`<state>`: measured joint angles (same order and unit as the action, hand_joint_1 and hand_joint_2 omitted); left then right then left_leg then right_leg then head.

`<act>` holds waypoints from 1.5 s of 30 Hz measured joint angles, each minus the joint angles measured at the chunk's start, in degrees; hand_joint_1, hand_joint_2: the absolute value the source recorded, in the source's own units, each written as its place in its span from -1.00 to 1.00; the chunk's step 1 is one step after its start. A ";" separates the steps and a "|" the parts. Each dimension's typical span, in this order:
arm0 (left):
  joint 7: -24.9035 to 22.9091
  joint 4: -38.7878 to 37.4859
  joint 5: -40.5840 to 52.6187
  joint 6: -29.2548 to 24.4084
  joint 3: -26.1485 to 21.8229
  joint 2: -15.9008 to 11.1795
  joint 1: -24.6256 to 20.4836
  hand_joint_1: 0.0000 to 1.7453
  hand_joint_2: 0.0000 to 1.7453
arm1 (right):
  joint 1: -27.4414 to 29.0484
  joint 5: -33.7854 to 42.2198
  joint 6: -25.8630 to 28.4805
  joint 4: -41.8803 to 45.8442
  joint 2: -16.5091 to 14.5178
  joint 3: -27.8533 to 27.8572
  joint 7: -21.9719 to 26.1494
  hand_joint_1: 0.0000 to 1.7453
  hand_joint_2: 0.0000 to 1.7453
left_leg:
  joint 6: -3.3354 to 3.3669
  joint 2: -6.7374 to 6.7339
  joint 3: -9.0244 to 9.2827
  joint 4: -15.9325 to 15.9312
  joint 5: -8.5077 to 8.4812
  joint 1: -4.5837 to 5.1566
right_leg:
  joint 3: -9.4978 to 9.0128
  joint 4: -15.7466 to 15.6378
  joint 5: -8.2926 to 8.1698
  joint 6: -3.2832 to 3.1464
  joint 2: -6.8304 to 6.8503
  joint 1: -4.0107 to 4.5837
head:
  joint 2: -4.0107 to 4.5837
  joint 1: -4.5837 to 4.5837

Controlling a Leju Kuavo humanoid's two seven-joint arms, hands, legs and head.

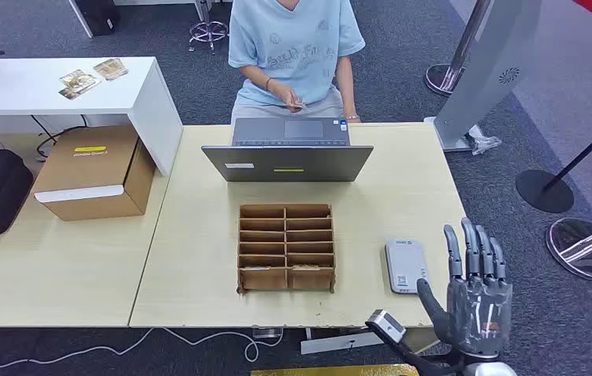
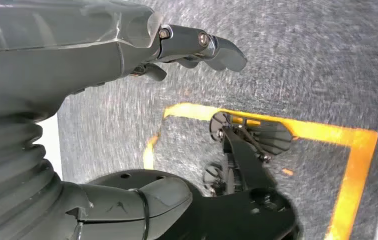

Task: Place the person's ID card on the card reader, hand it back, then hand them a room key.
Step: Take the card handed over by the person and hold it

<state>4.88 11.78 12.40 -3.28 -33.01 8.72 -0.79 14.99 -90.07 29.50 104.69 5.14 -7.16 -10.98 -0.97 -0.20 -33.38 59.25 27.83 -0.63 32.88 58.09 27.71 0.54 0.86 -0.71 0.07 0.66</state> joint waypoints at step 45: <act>-0.27 0.00 -1.14 2.58 17.10 -3.78 0.00 -1.00 1.00 | -61.71 73.75 -30.63 -47.26 -4.22 -11.86 18.82 -1.00 1.00 | -0.10 -0.08 -0.09 0.01 -0.49 -0.01 | 0.15 0.12 -0.47 -0.12 -0.14 0.00 | 0.00 0.01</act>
<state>4.61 11.78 11.25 -0.70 -15.91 4.94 -0.79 -46.72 -16.32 -1.14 57.44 0.92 -19.01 7.84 -1.08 -0.27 -33.48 59.26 27.35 -0.64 33.03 58.21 27.24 0.42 0.72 -0.71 0.07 0.66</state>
